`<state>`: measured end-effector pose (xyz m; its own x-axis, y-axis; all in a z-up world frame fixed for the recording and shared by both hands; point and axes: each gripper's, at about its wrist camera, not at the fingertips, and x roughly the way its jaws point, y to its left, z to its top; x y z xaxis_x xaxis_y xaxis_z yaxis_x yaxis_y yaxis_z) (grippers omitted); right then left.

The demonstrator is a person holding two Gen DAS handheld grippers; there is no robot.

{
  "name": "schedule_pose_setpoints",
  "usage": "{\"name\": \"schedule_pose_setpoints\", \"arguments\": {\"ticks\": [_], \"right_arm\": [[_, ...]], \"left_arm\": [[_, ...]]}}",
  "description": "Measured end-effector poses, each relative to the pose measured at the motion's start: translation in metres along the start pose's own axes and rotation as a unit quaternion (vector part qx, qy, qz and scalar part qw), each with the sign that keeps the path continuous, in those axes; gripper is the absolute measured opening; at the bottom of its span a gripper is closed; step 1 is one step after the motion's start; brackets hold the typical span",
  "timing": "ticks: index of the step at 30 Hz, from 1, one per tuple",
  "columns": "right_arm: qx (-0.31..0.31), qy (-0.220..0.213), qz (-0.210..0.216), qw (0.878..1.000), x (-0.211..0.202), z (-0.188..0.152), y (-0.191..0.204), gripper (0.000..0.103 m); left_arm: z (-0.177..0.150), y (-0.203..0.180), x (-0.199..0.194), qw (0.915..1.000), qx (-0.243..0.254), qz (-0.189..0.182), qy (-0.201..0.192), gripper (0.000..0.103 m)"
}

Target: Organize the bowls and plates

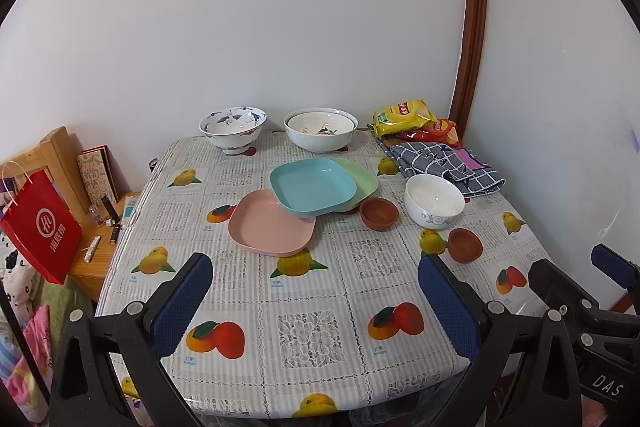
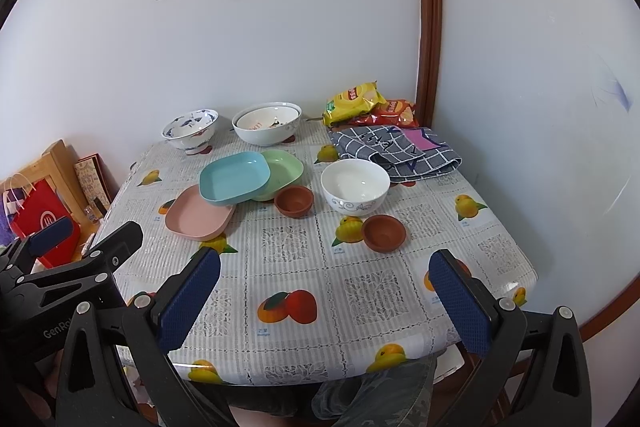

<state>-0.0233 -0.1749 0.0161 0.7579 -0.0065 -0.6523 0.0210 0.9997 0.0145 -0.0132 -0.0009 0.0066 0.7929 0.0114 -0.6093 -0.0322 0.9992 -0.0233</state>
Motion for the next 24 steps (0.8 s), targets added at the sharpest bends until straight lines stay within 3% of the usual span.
{"name": "schedule_pose_setpoints", "arguments": {"ticks": [24], "right_arm": [[0.001, -0.002, 0.001, 1.000, -0.0028, -0.0007, 0.0003, 0.103]], "left_arm": [[-0.0015, -0.0007, -0.0004, 1.0000, 0.001, 0.001, -0.001, 0.103]]}}
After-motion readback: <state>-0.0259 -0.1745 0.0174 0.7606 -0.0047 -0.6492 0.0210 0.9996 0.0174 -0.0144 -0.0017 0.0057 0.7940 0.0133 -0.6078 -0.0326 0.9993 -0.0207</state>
